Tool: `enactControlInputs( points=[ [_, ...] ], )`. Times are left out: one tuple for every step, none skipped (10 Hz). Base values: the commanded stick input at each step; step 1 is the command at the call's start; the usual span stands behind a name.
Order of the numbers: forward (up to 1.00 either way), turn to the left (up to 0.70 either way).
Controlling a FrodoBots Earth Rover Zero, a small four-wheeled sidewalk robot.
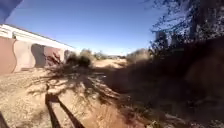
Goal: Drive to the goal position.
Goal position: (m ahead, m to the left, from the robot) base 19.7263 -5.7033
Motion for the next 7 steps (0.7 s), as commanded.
enactControlInputs(
  points=[
    [0.50,0.00],
    [0.50,0.00],
    [0.50,0.00],
    [0.50,0.00],
    [0.50,0.00],
    [0.50,0.00],
    [0.50,0.00]
  ],
)
